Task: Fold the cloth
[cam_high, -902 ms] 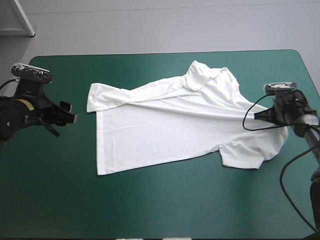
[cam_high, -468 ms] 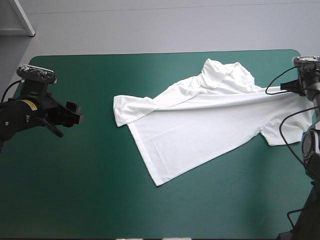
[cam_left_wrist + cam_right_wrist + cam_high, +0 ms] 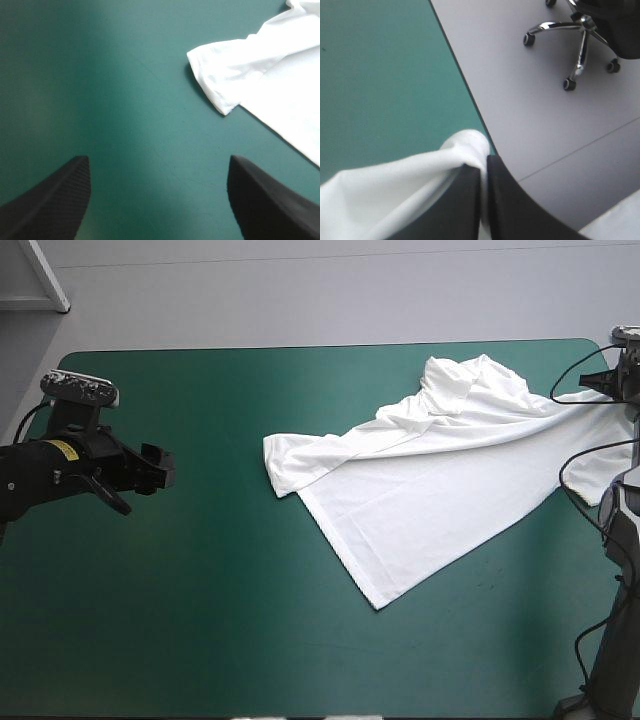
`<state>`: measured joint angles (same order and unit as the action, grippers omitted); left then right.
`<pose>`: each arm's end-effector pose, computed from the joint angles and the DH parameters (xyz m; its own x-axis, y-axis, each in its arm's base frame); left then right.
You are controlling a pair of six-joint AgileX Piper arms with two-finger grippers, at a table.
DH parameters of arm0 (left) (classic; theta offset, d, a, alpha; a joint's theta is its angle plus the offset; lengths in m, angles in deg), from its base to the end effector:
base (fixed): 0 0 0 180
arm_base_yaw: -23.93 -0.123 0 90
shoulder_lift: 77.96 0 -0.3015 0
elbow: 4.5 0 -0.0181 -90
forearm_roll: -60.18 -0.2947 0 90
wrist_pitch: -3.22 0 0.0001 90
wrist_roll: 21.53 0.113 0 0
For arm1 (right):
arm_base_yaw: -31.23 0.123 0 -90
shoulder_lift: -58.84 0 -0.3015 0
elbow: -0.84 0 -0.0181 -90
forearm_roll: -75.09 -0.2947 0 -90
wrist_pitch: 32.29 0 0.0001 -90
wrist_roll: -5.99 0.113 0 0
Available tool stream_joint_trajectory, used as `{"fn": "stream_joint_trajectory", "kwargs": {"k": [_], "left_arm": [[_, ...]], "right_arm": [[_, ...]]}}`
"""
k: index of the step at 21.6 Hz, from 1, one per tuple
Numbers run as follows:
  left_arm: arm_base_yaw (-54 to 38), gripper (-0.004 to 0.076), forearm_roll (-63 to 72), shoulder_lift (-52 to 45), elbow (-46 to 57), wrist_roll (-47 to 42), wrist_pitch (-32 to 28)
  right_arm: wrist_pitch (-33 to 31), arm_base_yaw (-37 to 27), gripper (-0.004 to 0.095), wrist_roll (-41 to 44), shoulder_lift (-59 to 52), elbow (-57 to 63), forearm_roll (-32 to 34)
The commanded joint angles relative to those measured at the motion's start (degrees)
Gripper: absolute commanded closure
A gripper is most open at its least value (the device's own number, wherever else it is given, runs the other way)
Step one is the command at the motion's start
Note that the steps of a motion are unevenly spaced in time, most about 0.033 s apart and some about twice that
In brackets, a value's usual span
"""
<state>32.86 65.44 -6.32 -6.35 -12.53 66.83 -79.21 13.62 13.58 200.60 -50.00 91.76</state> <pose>0.2527 -0.0491 0.4506 -0.6482 0.2188 -0.7294 0.2908 0.9563 0.0284 0.5719 -0.2064 0.2426 -0.7210 0.1578 -0.6748 0.3840 0.9015 -0.1994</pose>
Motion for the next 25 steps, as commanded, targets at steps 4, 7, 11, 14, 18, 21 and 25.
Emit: {"fn": "stream_joint_trajectory", "kwargs": {"k": [4,7,11,14,18,21,25], "left_arm": [[0.33,0.0167,1.41,-1.17,-1.32,0.19,-3.22],[0.33,0.0167,1.41,-1.17,-1.32,0.28,-3.31],[0.33,0.0167,1.41,-1.17,-1.32,0.81,-3.20],[0.33,0.0167,1.41,-1.17,-1.32,1.04,-3.20],[0.33,0.0167,1.66,-1.17,-1.32,2.27,-3.58],[0.33,0.0167,1.66,-1.17,-1.32,2.61,-4.15],[0.33,0.0167,2.94,-1.17,-1.32,5.60,-3.64]], "right_arm": [[1.93,-0.44,0.0343,-6.94,-4.01,-2.21,-8.33],[-3.70,-0.44,0.0155,-6.94,-4.42,-2.43,-8.56],[-15.60,-0.44,0.0305,-8.88,-9.05,-2.43,-14.36],[-20.28,-0.32,0.0380,-11.74,-12.67,-2.43,-24.52],[-20.72,4.88,0.0386,-14.09,-21.98,-0.18,-30.95],[-20.72,12.25,0.0386,-14.87,-29.78,5.00,-30.77],[-20.72,22.29,0.0386,-14.98,-39.88,17.06,-27.49]]}}
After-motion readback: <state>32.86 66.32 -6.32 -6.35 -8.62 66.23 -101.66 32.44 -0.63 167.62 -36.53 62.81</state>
